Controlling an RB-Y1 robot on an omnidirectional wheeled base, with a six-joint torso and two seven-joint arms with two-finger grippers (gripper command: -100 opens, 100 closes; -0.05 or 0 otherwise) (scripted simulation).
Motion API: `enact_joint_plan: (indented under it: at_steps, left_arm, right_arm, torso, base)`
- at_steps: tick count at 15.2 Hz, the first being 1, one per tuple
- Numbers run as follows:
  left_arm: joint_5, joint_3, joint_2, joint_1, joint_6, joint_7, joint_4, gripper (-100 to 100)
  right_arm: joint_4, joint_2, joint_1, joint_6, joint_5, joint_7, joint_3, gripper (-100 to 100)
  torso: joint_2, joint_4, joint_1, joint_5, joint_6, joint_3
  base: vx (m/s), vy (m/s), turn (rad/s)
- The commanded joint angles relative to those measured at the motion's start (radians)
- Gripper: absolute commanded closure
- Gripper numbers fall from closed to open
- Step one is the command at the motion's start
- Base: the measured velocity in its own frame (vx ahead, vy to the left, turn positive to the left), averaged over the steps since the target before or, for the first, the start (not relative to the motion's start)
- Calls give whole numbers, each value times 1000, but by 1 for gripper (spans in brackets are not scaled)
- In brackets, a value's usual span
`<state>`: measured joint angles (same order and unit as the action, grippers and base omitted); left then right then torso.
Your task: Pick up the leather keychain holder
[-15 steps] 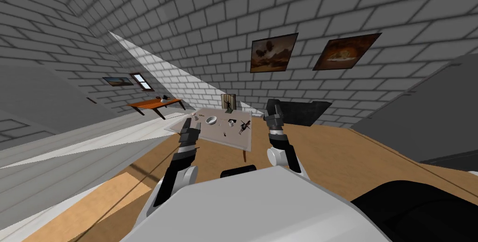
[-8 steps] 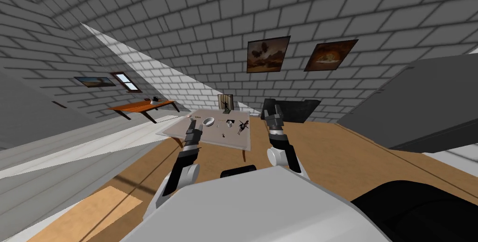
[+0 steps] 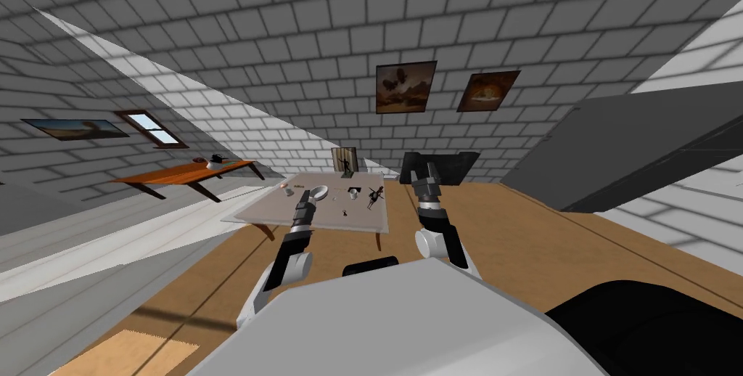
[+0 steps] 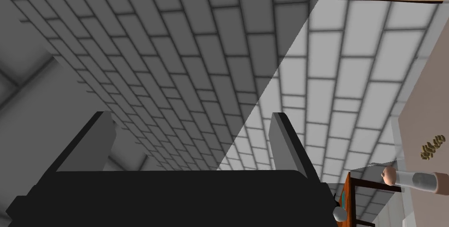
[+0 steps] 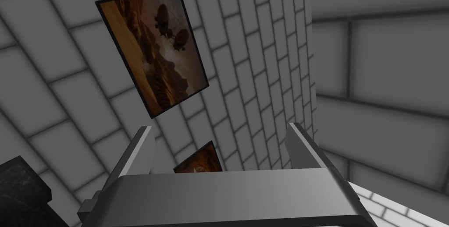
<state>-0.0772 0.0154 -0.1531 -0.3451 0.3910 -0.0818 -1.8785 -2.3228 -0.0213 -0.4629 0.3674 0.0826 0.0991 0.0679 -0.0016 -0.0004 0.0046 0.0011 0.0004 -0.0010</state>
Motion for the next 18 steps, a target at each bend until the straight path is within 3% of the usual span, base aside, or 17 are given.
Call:
enact_joint_plan:
  at_steps: [1,2,4,5,7,8,10,11,13,14,17,18]
  left_arm:
    - [-2,3,-2,11,1,-10,42,-100]
    - [-7,10,-4,35,5,-35,70,-100]
    - [-7,10,-4,35,5,-35,103,-100]
    - [-12,16,-6,59,10,-60,131,-100]
    - [-12,16,-6,59,10,-60,165,-100]
    - [-17,23,-8,83,14,-87,192,-100]
    - [-17,23,-8,83,14,-87,230,-100]
    - [-23,30,-9,109,18,-113,261,-100]
    - [-23,30,-9,109,18,-113,295,-100]
    - [-28,37,-9,134,23,-140,325,-100]
    - [-28,37,-9,134,23,-140,362,-100]
    - [-34,44,-9,160,27,-168,399,-100]
  right_arm:
    - [0,0,0,0,0,0,0,0]
    - [0,0,0,0,0,0,0,0]
    - [0,0,0,0,0,0,0,0]
    - [0,0,0,0,0,0,0,0]
    - [0,0,0,0,0,0,0,0]
    - [0,0,0,0,0,0,0,0]
    - [0,0,0,0,0,0,0,0]
    - [0,0,0,0,0,0,0,0]
    - [0,0,0,0,0,0,0,0]
    - [0,0,0,0,0,0,0,0]
    - [0,0,0,0,0,0,0,0]
    - [0,0,0,0,0,0,0,0]
  torso:
    - [0,0,0,0,0,0]
    - [0,0,-1,0,0,0]
    - [0,0,0,0,0,0]
    - [0,0,-1,0,-1,0]
    - [0,0,-1,0,0,0]
    - [0,0,-1,0,0,0]
    - [0,0,-1,0,0,0]
    - [0,0,-1,0,0,0]
    - [0,0,0,0,0,0]
    - [0,0,-1,0,0,0]
    - [0,0,-1,0,0,0]
    - [0,0,-2,0,-1,0]
  base:
    - [2,47,-61]
    - [2,52,-173]
    - [1,51,-130]
    - [4,48,-159]
    - [3,49,-120]
    - [4,46,-189]
    - [1,53,-135]
    - [0,53,-195]
    - [-4,56,-148]
    - [-4,56,-156]
    - [-4,43,-100]
    - [6,28,-172]
